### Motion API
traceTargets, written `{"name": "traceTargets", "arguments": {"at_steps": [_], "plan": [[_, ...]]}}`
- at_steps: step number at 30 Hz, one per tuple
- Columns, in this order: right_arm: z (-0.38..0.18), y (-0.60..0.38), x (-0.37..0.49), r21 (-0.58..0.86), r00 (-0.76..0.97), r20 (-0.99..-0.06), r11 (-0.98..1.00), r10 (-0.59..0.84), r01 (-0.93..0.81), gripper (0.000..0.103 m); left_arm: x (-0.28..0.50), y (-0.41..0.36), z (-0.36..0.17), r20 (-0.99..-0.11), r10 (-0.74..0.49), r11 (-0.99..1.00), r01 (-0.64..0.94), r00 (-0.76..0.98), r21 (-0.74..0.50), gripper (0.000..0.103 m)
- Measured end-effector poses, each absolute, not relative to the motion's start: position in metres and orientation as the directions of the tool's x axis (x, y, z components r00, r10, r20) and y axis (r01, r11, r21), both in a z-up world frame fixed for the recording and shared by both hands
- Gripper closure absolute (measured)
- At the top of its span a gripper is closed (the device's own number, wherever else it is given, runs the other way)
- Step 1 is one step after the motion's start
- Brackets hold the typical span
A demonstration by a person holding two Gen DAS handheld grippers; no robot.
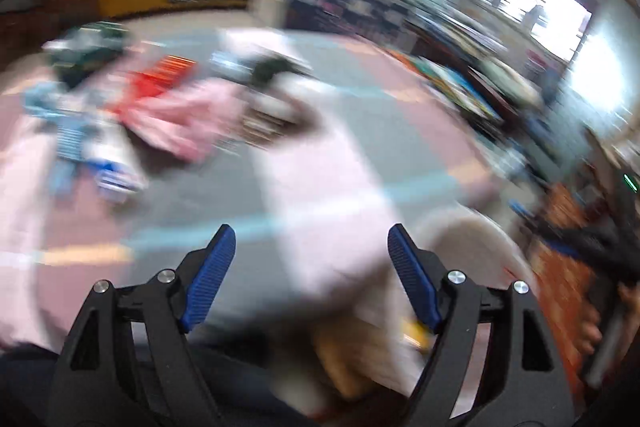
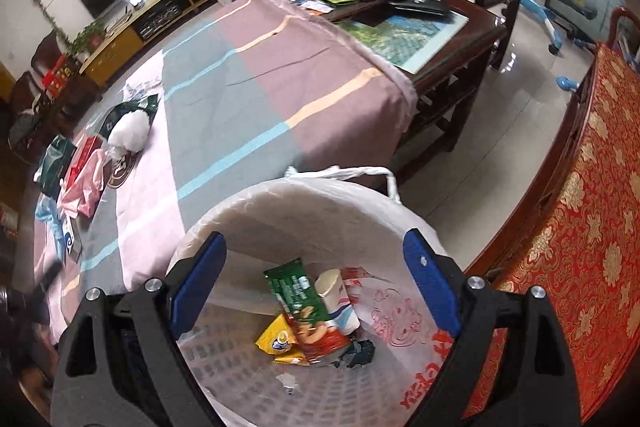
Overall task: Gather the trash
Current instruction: 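Grasp the blue mesh with the left tool while the right tool reaches for the pink wrapper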
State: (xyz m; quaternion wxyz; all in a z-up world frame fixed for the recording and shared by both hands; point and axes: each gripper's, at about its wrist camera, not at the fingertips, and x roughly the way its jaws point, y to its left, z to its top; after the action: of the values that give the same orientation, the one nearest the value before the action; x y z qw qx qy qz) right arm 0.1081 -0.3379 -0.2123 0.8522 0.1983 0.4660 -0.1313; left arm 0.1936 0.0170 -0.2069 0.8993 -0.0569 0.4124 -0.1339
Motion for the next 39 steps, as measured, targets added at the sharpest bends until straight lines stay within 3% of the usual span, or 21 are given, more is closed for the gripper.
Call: {"name": "traceTargets", "arguments": {"at_steps": [3, 5, 8, 11, 14, 18, 20, 25, 30, 34, 36, 38, 39], "plan": [[-0.213, -0.320, 0.119, 0.200, 0.527, -0.849, 0.902, -0.036, 0.383, 0.015, 0.232, 0.091, -0.204, -0.713, -0.034, 0.989, -0.079, 0.700, -0.124, 0.050], [-0.215, -0.305, 0.129, 0.198, 0.523, -0.852, 0.911, -0.022, 0.361, 0.015, 0.255, 0.140, -0.212, -0.717, 0.015, 0.965, -0.197, 0.697, -0.172, 0.051], [-0.217, -0.282, 0.144, 0.198, 0.515, -0.857, 0.925, 0.004, 0.324, 0.015, 0.281, 0.182, -0.231, -0.712, 0.012, 0.941, -0.250, 0.702, -0.230, 0.050], [-0.218, -0.252, 0.162, 0.199, 0.515, -0.856, 0.942, 0.034, 0.269, 0.015, 0.300, 0.187, -0.252, -0.748, 0.015, 0.951, -0.240, 0.664, -0.193, 0.050], [-0.219, -0.215, 0.184, 0.205, 0.516, -0.853, 0.958, 0.075, 0.201, 0.015, 0.306, 0.190, -0.260, -0.754, -0.053, 0.941, -0.219, 0.654, -0.257, 0.050], [-0.219, -0.171, 0.214, 0.208, 0.535, -0.837, 0.970, 0.110, 0.126, 0.015, 0.313, 0.173, -0.264, -0.760, -0.093, 0.956, -0.155, 0.643, -0.248, 0.050], [-0.217, -0.148, 0.231, 0.197, 0.563, -0.819, 0.976, 0.115, 0.087, 0.015, 0.313, 0.172, -0.267, -0.764, -0.116, 0.954, -0.143, 0.635, -0.264, 0.057], [-0.221, -0.091, 0.274, 0.202, 0.570, -0.801, 0.979, 0.183, -0.030, 0.015, 0.314, 0.180, -0.272, -0.771, -0.150, 0.935, -0.166, 0.620, -0.315, 0.087], [-0.224, -0.044, 0.323, 0.234, 0.559, -0.797, 0.970, 0.229, -0.064, 0.015, 0.304, 0.192, -0.271, -0.752, -0.168, 0.911, -0.191, 0.638, -0.365, 0.092], [-0.227, -0.038, 0.364, 0.296, 0.524, -0.826, 0.951, 0.207, 0.090, 0.015, 0.299, 0.198, -0.270, -0.742, -0.162, 0.902, -0.208, 0.650, -0.379, 0.096], [-0.238, -0.035, 0.377, 0.250, 0.473, -0.868, 0.956, 0.153, 0.151, 0.021, 0.297, 0.198, -0.267, -0.736, -0.152, 0.904, -0.207, 0.659, -0.373, 0.098], [-0.252, -0.030, 0.383, 0.193, 0.417, -0.901, 0.971, 0.120, 0.138, 0.053, 0.294, 0.198, -0.261, -0.720, -0.134, 0.909, -0.205, 0.681, -0.363, 0.098], [-0.256, -0.031, 0.381, 0.200, 0.416, -0.899, 0.973, 0.137, 0.113, 0.060, 0.291, 0.198, -0.259, -0.711, -0.129, 0.910, -0.202, 0.691, -0.362, 0.098]]}}
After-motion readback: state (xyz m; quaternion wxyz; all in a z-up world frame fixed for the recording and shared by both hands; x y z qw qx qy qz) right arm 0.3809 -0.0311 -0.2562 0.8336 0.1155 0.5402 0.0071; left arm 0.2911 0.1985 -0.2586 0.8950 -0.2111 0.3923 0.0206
